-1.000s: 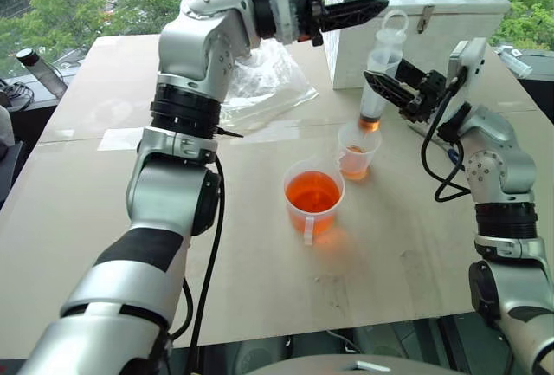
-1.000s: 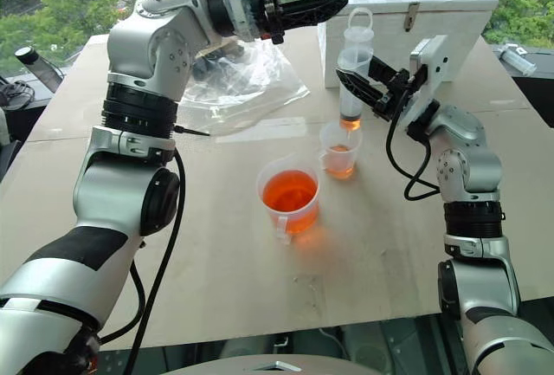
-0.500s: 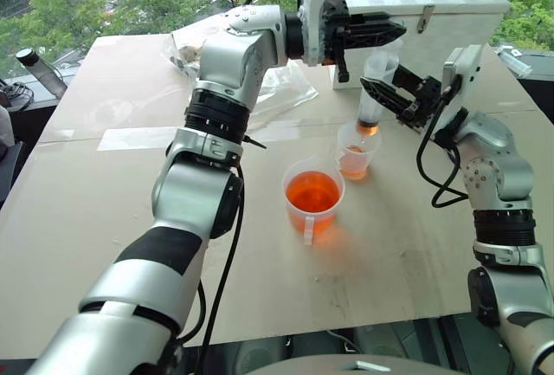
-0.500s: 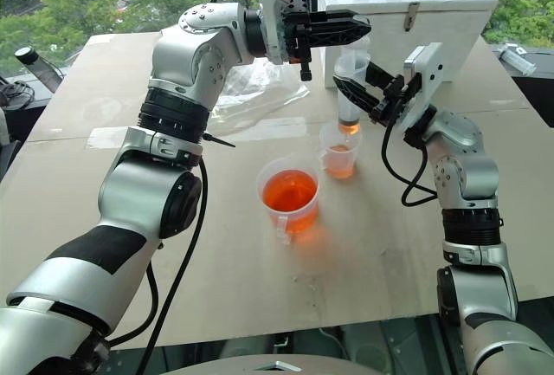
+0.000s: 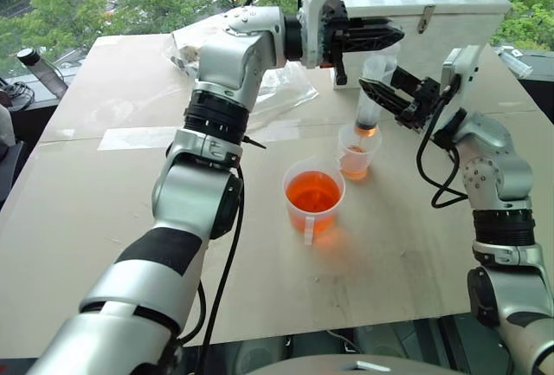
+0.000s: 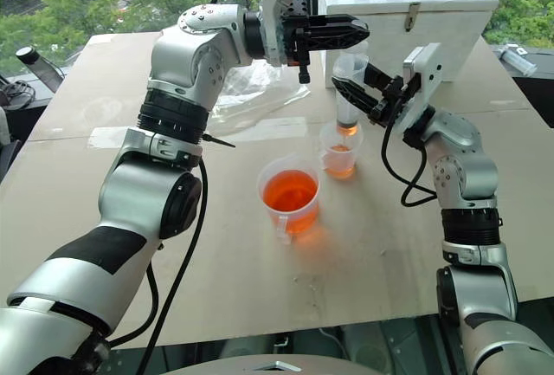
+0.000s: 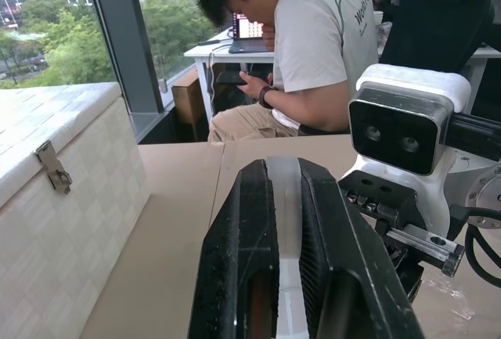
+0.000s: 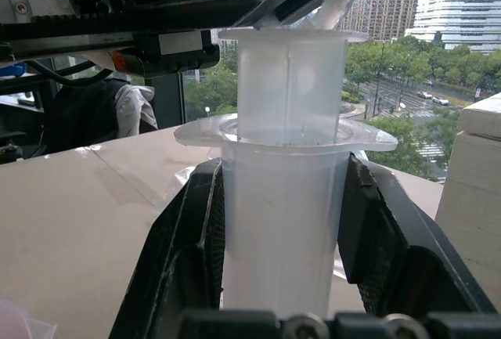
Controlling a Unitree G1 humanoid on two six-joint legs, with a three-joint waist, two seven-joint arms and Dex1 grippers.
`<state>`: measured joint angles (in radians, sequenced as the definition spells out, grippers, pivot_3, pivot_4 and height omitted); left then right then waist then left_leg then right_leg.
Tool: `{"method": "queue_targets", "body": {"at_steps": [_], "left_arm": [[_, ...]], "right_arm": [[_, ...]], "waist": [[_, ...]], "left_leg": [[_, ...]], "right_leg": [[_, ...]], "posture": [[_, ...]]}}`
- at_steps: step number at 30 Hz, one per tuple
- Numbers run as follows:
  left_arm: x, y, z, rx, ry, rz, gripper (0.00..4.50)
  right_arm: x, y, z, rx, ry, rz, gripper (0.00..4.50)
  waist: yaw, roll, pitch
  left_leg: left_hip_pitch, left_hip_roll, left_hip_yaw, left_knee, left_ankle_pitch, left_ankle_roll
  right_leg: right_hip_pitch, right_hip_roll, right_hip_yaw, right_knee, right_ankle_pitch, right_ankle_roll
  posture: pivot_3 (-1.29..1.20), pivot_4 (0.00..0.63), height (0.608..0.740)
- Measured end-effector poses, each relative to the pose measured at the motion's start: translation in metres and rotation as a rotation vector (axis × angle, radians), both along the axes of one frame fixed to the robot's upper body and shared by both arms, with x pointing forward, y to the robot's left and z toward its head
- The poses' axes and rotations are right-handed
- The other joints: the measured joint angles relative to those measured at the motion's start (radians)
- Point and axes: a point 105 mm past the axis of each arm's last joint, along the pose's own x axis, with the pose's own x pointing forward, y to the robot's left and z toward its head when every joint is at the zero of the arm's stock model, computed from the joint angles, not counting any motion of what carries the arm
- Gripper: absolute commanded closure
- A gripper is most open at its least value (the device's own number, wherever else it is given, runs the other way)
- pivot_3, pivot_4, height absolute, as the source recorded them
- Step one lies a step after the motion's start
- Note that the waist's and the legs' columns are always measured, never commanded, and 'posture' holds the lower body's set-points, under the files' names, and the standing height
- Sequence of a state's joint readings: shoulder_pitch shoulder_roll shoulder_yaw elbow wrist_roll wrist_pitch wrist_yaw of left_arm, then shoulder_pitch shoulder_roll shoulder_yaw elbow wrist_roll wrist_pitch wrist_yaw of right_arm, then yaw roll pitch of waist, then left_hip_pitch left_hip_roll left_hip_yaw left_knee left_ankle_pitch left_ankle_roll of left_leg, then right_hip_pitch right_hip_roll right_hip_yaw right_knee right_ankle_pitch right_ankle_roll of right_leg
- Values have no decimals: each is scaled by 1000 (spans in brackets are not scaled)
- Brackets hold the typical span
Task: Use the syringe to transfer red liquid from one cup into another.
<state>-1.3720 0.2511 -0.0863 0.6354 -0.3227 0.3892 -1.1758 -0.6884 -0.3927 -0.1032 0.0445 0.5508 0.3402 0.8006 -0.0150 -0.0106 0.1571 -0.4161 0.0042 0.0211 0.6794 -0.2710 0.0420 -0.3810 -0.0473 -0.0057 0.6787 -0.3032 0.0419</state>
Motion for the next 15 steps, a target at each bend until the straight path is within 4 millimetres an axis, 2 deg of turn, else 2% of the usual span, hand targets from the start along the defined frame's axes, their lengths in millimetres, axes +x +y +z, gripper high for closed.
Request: {"method": "queue_targets", "body": {"at_steps": [15], "left_arm": [[-2, 4, 0, -14, -11, 3, 4459]], "right_arm": [[-3, 6, 15, 63, 51, 41, 2963]], "waist": [[1, 0, 0]], "left_leg": [[0, 0, 0, 0, 0, 0]], "right_leg": [[0, -1, 0, 0, 0, 0]], "posture": [[0, 150, 740]]}}
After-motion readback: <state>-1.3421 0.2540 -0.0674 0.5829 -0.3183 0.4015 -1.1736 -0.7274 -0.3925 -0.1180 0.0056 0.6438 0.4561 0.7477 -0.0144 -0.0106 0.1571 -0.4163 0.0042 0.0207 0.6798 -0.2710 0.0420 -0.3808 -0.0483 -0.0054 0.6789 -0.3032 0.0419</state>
